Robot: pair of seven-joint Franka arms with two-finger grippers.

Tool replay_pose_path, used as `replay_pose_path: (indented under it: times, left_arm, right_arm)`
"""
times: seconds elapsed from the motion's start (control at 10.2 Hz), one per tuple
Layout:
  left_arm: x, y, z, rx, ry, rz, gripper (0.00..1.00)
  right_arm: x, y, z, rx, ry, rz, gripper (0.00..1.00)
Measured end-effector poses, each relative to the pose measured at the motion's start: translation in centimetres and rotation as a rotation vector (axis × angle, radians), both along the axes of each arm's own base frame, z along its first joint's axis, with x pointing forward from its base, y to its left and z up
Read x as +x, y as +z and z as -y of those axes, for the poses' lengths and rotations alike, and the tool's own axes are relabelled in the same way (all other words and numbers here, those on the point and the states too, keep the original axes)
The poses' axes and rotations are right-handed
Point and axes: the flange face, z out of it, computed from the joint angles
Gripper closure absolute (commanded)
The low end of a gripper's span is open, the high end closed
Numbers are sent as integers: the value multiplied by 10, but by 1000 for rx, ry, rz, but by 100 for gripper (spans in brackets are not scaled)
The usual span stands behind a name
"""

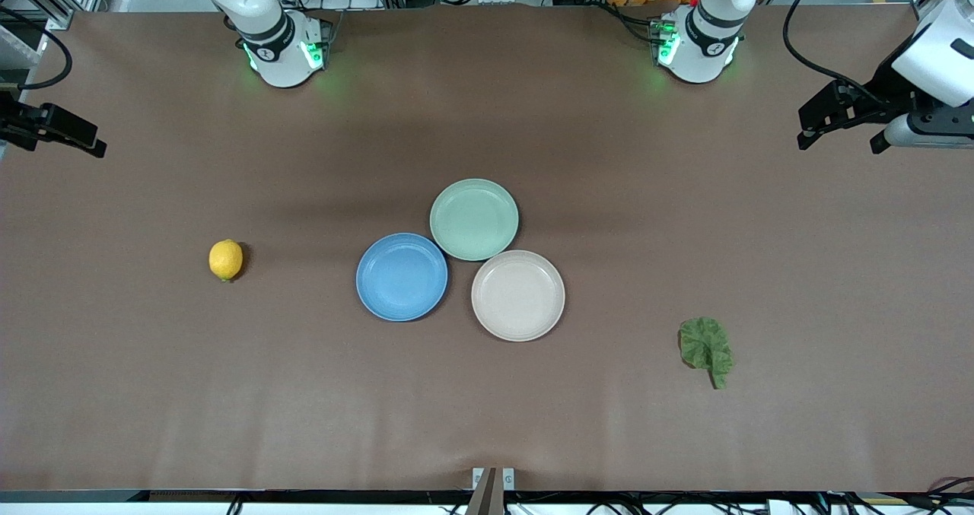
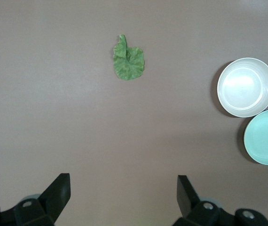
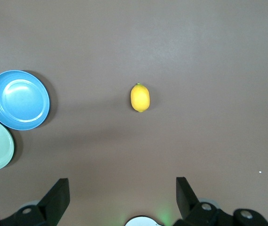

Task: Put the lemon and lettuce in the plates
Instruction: 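Reach the right gripper toward the lemon while the left gripper reaches the lettuce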

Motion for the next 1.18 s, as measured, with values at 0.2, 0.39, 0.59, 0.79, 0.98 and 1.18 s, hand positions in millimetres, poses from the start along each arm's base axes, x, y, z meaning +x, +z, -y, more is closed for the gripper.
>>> replay_pose_path:
  times: [0.2, 0.39, 0.59, 0.79, 0.98, 1.18]
  left_arm:
    - [0, 0, 0, 0, 0, 0, 0]
    - [2, -3, 1, 0, -1, -5, 0]
    - [10, -15, 1, 1, -1, -23, 0]
    - [23, -31, 2, -2, 1, -31, 0]
    - [43, -57, 2, -5, 3, -43, 0]
    - [67, -95, 2, -9, 12, -61, 0]
  right_arm:
    - [4, -9, 0, 0, 0, 9, 0]
    - [11, -26, 1, -1, 0, 21, 0]
    - [17, -54, 3, -1, -4, 24, 0]
    - [24, -85, 4, -2, -4, 37, 0]
    - [29, -128, 5, -3, -5, 46, 0]
    - [30, -177, 6, -3, -5, 30, 0]
